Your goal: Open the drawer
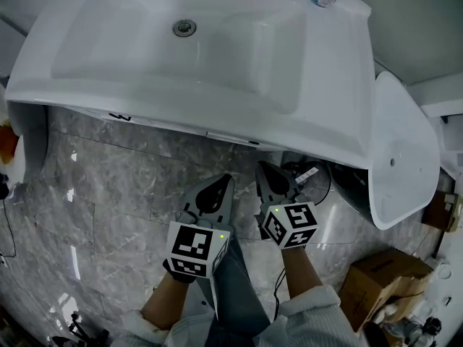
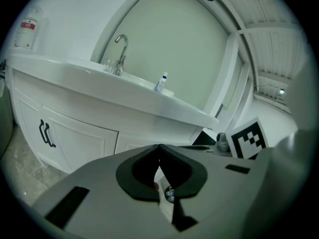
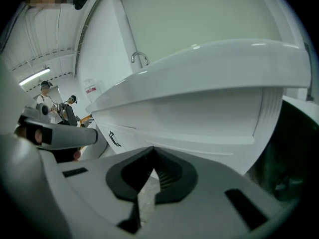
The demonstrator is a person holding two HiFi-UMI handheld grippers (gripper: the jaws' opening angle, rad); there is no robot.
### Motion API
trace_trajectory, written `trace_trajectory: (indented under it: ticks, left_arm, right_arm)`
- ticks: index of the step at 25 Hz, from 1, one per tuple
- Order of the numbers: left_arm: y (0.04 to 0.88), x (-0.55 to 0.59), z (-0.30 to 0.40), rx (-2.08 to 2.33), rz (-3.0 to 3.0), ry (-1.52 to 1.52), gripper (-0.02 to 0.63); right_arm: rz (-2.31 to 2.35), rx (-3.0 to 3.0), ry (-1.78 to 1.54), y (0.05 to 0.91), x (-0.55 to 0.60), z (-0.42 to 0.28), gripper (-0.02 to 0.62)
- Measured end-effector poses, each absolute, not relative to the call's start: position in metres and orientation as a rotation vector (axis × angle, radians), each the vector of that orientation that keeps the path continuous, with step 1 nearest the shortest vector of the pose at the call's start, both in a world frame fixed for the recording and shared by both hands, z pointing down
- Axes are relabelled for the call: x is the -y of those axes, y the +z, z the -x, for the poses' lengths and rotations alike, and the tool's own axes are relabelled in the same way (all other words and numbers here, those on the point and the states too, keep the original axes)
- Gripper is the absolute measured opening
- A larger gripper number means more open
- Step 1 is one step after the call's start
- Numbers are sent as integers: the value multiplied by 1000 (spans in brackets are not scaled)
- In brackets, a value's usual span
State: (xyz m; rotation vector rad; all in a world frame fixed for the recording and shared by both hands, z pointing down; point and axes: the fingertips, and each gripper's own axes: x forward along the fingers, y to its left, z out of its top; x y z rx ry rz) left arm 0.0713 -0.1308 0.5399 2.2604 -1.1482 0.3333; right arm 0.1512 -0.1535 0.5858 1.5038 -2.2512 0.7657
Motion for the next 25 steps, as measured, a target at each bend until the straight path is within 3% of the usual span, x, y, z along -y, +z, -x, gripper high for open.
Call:
trace_trajectory:
  ticks: [14,25]
  left_arm:
    - [576,130,-65,1137,-2255,368,17]
    - [587,126,-57,1145,-2235,396,17]
  right_arm:
    - [-1479,2086,683,667,183,-165,20]
    - [-1478,1976,838,707,196,-170,160]
